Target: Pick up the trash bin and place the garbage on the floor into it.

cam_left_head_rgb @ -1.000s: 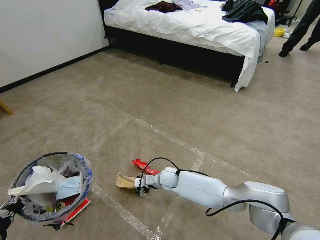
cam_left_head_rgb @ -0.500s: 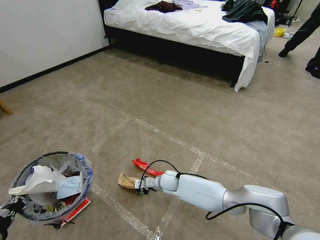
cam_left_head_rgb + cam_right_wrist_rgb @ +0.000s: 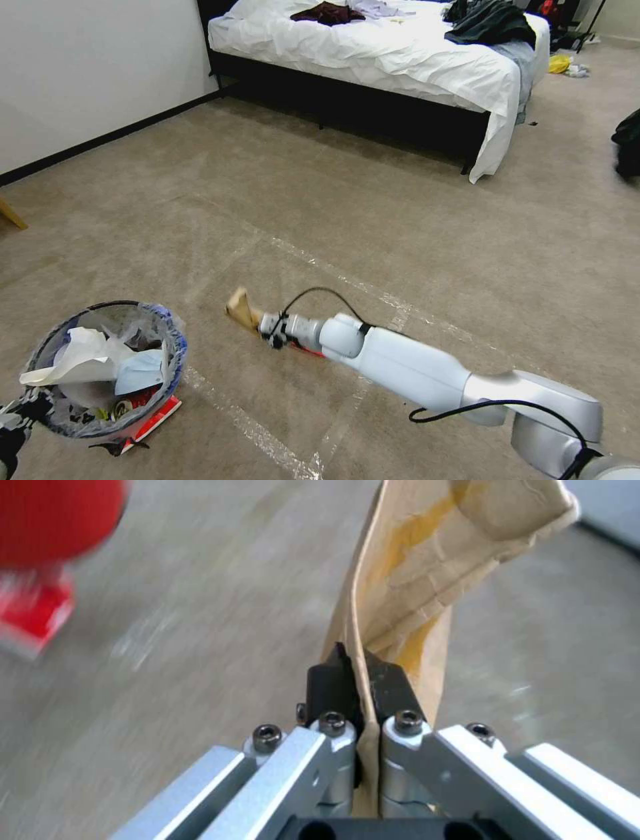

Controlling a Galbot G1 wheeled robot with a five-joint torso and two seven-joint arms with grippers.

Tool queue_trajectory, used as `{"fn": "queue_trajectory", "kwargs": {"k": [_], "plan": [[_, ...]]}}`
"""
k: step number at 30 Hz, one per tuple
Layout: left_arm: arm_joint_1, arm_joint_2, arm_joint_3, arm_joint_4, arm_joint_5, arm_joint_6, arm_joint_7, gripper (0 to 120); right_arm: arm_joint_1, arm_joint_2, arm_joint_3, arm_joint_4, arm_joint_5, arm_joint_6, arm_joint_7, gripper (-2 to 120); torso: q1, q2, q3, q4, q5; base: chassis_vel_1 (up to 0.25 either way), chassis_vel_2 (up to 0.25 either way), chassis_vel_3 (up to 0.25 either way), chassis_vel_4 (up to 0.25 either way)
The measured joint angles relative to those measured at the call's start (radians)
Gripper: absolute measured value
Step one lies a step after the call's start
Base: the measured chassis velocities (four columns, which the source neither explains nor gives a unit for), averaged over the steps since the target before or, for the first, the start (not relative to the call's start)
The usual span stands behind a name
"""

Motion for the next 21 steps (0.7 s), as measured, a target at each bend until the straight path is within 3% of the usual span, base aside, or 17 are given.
{"fn": "queue_trajectory", "kwargs": {"k": [10,21], "plan": [[-0.009,0.019,0.018,-0.010,-0.007,0.009,-0.003,1,0.036,-0.082,0.232,0.294,0.200,-0.022,0.090,0,0.000,0.000,0.000,-0.0002,0.0000,0.000,0.000,0.000,0.000],[-0.016,0.028,0.015,-0.025,-0.024,0.015,-0.014,1,0.120,-0.056,0.252,0.469,0.387,0.009,0.150,0,0.000,0.000,0.000,-0.0001,-0.0001,0.000,0.000,0.000,0.000]]}}
